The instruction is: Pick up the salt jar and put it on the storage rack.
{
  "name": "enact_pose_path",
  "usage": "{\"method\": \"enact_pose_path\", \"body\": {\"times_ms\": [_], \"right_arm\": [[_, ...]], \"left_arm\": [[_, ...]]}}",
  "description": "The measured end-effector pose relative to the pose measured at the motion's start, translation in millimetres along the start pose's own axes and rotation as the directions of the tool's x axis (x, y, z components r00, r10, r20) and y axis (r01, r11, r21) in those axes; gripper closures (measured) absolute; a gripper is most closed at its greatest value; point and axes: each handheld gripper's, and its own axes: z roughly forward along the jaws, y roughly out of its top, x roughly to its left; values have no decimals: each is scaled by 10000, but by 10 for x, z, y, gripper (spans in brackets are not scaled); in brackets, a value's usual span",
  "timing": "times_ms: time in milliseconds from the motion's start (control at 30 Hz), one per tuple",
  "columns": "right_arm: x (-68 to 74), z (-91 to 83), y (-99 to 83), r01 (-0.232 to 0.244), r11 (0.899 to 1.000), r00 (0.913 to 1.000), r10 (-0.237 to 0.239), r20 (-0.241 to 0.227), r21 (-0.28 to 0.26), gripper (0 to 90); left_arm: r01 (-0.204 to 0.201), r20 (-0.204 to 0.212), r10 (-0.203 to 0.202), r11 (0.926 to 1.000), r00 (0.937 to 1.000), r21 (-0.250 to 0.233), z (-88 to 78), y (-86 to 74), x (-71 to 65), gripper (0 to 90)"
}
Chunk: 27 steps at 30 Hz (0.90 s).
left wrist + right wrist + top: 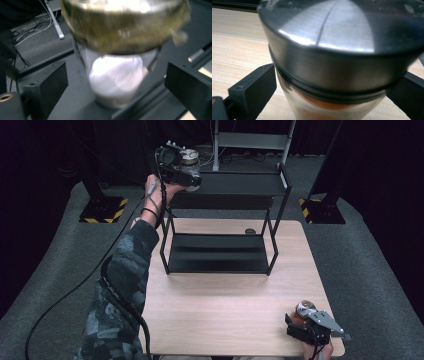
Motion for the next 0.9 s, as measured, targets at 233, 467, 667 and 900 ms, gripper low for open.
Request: {"method": "enact_pose_path", "body": {"times_ms": [233,467,667,900], "right_arm": [[1,1,2,1,10000,10000,-1,9,14,0],[-2,0,2,-21,10000,10000,21,2,10,0],[-6,-1,1,-45,10000,10000,45,-18,6,0],[-5,-1,1,-36,10000,10000,36,-13,8,0]], "left_arm": [[-596,161,589,9973,9981,421,-155,-37,-22,0],[-1518,376,1494,9859,9881,707,-334,-162,-114,0],[-2324,577,2282,9693,9719,808,-492,-388,-274,0],[-3052,814,2987,9484,9509,858,-625,-730,-465,0]]}}
